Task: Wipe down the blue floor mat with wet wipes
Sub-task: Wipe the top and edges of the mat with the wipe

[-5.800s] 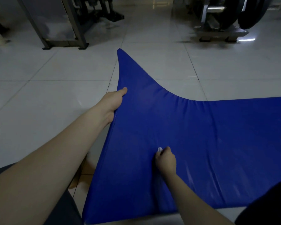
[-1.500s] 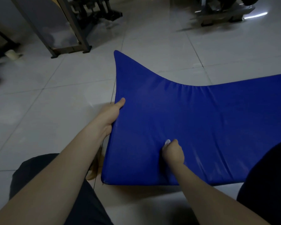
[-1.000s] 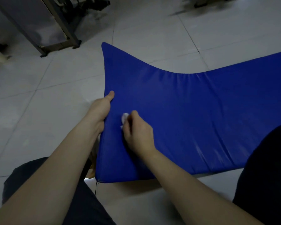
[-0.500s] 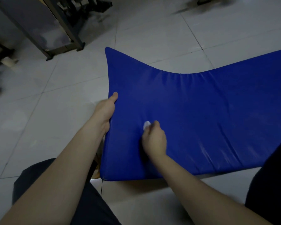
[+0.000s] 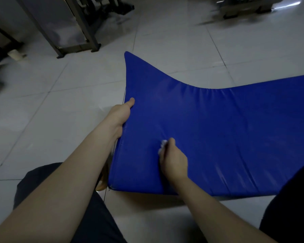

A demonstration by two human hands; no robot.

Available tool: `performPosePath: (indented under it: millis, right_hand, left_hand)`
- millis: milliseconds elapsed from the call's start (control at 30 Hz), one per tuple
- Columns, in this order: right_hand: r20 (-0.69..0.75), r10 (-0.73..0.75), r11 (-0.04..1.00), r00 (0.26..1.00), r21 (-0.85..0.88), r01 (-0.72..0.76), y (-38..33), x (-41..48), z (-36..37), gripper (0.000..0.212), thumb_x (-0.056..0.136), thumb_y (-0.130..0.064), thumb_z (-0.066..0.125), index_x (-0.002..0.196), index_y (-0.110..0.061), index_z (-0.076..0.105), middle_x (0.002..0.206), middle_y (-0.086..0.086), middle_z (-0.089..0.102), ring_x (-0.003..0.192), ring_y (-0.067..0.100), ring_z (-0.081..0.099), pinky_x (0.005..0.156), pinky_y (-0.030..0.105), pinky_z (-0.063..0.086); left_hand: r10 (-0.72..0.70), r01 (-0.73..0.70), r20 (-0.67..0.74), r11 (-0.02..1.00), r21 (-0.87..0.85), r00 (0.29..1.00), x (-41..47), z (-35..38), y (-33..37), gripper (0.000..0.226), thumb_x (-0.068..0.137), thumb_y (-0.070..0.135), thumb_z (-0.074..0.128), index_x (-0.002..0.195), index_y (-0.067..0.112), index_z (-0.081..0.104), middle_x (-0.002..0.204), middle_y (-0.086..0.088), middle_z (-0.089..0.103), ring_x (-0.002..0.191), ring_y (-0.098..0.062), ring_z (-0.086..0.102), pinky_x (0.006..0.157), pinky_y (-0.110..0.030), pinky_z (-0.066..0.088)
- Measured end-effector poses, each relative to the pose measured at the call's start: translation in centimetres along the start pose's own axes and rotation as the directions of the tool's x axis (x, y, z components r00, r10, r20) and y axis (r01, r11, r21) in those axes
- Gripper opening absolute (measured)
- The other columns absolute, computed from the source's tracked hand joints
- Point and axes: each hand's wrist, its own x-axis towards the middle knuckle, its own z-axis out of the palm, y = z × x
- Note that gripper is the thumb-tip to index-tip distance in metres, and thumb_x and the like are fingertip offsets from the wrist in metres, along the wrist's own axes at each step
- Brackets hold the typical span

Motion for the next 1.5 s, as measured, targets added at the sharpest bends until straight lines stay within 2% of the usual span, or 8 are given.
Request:
performPosePath:
  millis: [233,567,767,967,1100,1200,1333,1500]
  right_hand:
    - [-0.004,0.499,0.865,0.867,-0.062,-0.498,6.3,0.6,0.4,0.029,0.108,-0.036,0.036,0.103,-0.009,0.045,0.091,0.011,0.066,0.072,0.024,0.056,0.062,0.038,0.043]
    - [-0.088,-0.031,0.875,0.996,0.478,0.070,-10.3,0.1,-3.5,0.033,0.107,-0.044,0.041,0.090,-0.017,0.050,0.068,-0.001,0.056,0.056,0.014,0.050,0.054,0.043,0.043]
    - [-0.097,-0.418,0.872,0.903,0.236,0.429,-12.1,-0.8,-4.1,0.018,0.106,-0.034,0.045,0.094,-0.021,0.049,0.069,-0.010,0.053,0.052,0.008,0.046,0.050,0.028,0.034]
    - [-0.087,-0.076,0.997,0.993,0.023,0.079,-1.6,0.9,-1.8,0.030,0.104,-0.047,0.036,0.086,-0.023,0.035,0.065,-0.008,0.048,0.056,0.021,0.052,0.053,0.038,0.038]
    - [-0.052,0.312,0.920,0.949,-0.233,-0.316,5.6,-0.1,-0.8,0.026,0.108,-0.040,0.033,0.096,-0.017,0.038,0.077,0.002,0.062,0.066,0.024,0.054,0.057,0.035,0.035]
    - [-0.053,0.404,0.913,0.913,-0.031,-0.406,4.1,0.3,-0.6,0.031,0.108,-0.038,0.038,0.097,-0.010,0.045,0.083,0.005,0.062,0.069,0.021,0.052,0.055,0.033,0.035]
    - [-0.081,0.209,0.913,0.975,0.373,-0.165,-3.7,0.7,-1.7,0.035,0.106,-0.038,0.045,0.085,-0.011,0.048,0.071,0.001,0.057,0.059,0.016,0.051,0.054,0.035,0.036]
    - [0.036,-0.176,0.844,0.984,0.520,0.132,-12.4,-1.4,-3.8,0.023,0.107,-0.036,0.045,0.094,-0.019,0.051,0.071,-0.004,0.056,0.056,0.008,0.048,0.052,0.031,0.041]
  left_hand:
    - [0.033,-0.026,0.075,0.995,-0.092,0.997,-0.1,0.4,0.5,0.033,0.102,0.043,0.058,0.116,0.016,0.072,0.098,-0.001,0.079,0.088,-0.021,0.076,0.077,-0.038,0.063]
    - [0.084,-0.049,0.237,0.987,-0.151,0.968,-0.9,-0.7,1.6,0.037,0.104,0.041,0.053,0.118,0.012,0.071,0.110,-0.007,0.077,0.090,-0.021,0.076,0.076,-0.035,0.061]
    - [0.107,-0.087,0.122,0.983,-0.163,0.987,-1.0,-0.3,1.4,0.032,0.101,0.038,0.060,0.107,0.010,0.073,0.098,-0.007,0.079,0.081,-0.022,0.077,0.076,-0.036,0.060]
    - [0.093,-0.075,0.123,0.987,-0.140,0.988,-0.9,-0.6,1.5,0.031,0.102,0.041,0.057,0.113,0.016,0.073,0.101,-0.001,0.079,0.085,-0.020,0.077,0.069,-0.034,0.061]
    - [0.078,-0.054,0.151,0.986,-0.154,0.985,-0.9,-0.2,1.3,0.032,0.102,0.040,0.058,0.116,0.015,0.072,0.103,-0.003,0.079,0.088,-0.022,0.077,0.068,-0.035,0.061]
    - [0.091,-0.064,0.136,0.981,-0.186,0.987,-0.5,-0.1,1.3,0.034,0.102,0.040,0.059,0.120,0.015,0.071,0.109,-0.003,0.078,0.096,-0.024,0.076,0.078,-0.039,0.062]
    - [0.085,-0.064,0.106,0.981,-0.186,0.991,-0.3,0.4,1.2,0.034,0.102,0.040,0.058,0.121,0.015,0.071,0.106,-0.002,0.078,0.096,-0.024,0.076,0.079,-0.039,0.062]
    - [0.064,-0.043,0.093,0.976,-0.215,0.994,0.0,0.4,1.4,0.034,0.101,0.037,0.059,0.117,0.010,0.071,0.104,-0.010,0.078,0.094,-0.028,0.076,0.080,-0.041,0.063]
